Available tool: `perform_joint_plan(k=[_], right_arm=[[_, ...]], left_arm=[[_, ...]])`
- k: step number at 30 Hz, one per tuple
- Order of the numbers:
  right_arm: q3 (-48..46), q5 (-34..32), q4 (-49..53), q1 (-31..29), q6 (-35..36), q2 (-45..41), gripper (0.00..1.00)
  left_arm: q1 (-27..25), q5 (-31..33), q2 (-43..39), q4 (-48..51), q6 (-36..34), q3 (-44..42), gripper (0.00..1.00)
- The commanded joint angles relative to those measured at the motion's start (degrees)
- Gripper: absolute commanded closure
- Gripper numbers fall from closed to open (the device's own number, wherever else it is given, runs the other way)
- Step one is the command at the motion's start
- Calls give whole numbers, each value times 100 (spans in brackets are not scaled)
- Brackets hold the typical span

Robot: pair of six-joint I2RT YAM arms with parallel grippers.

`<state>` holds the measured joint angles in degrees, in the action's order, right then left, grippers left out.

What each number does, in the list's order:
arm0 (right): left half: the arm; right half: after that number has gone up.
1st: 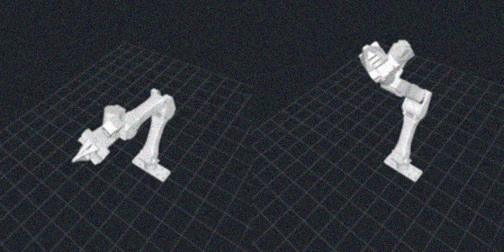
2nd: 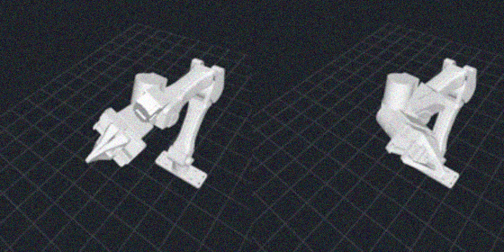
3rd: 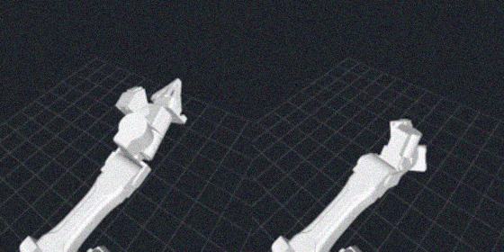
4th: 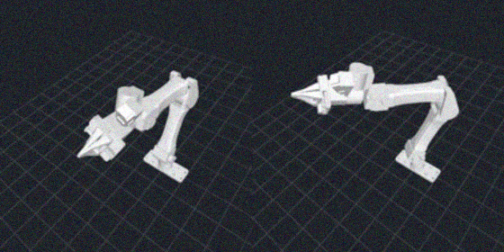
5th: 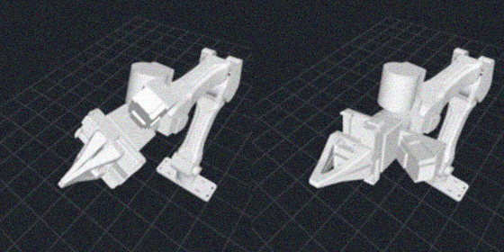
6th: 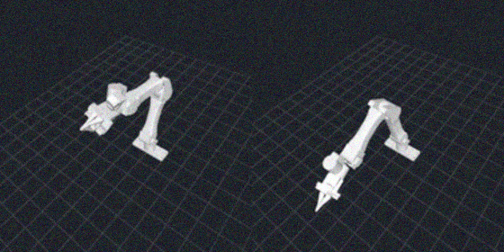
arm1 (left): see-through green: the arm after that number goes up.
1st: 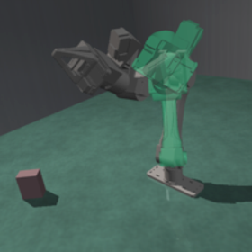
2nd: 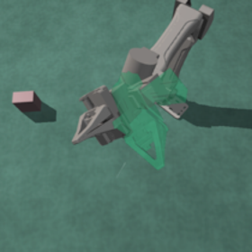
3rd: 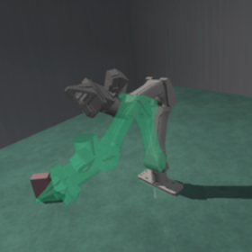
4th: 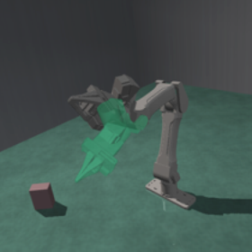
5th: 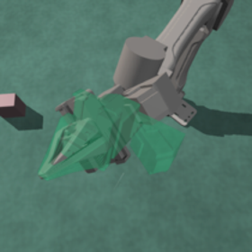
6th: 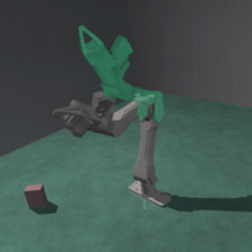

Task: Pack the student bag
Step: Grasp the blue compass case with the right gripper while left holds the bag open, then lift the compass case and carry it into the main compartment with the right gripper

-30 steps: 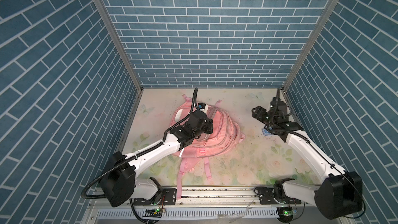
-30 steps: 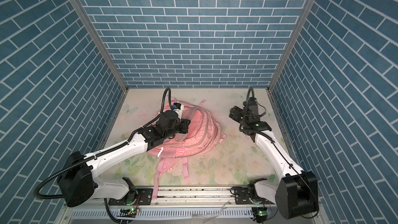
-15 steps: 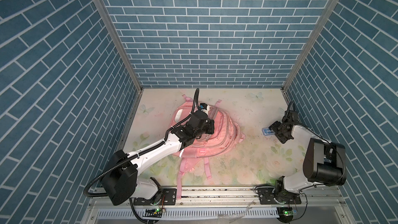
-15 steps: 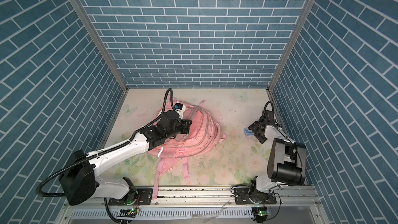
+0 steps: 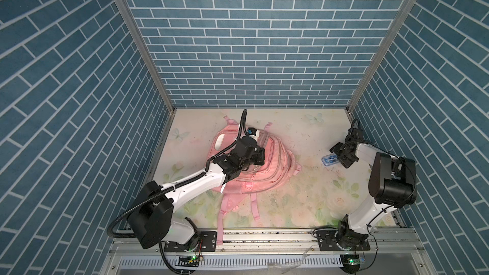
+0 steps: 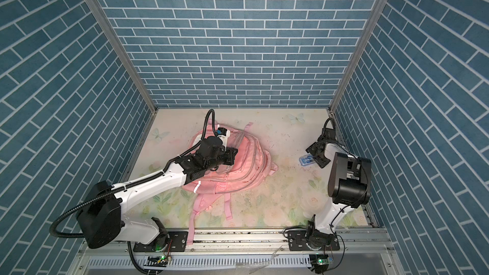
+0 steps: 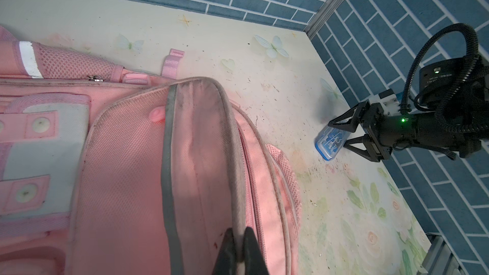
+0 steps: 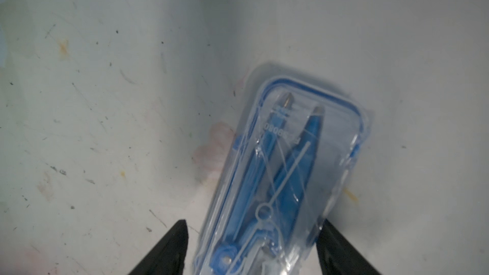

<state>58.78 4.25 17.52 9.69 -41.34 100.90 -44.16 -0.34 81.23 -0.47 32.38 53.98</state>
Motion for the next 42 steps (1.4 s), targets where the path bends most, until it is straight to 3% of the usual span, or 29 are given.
perform_joint_plan(k=[1,7,15,24,33,40,42], right_arm=[[188,-54,402,-15,594,379,28],[618,-729,1004,-318,1536,828,34],[1000,-1240,1208,-646,2001,1352,43],[814,-1348,1208,-775,2250,1016,54],[366,-165,759,-771,2042,-355,56],[-714,1968,-587,-817,1095,-1762,57],[-1110,2290,-1118,-872,731,-2200,58]], left_arm=[[26,82,67,-271,-65,-10,100],[26,102,36,-277,-58,-66,100],[28,146,-87,-236,-48,-123,100],[20,197,-230,-208,-73,-181,100],[25,209,-308,-88,-144,-124,100],[289,-56,-515,-186,-22,-332,100],[337,-71,-564,-173,-28,-344,100]])
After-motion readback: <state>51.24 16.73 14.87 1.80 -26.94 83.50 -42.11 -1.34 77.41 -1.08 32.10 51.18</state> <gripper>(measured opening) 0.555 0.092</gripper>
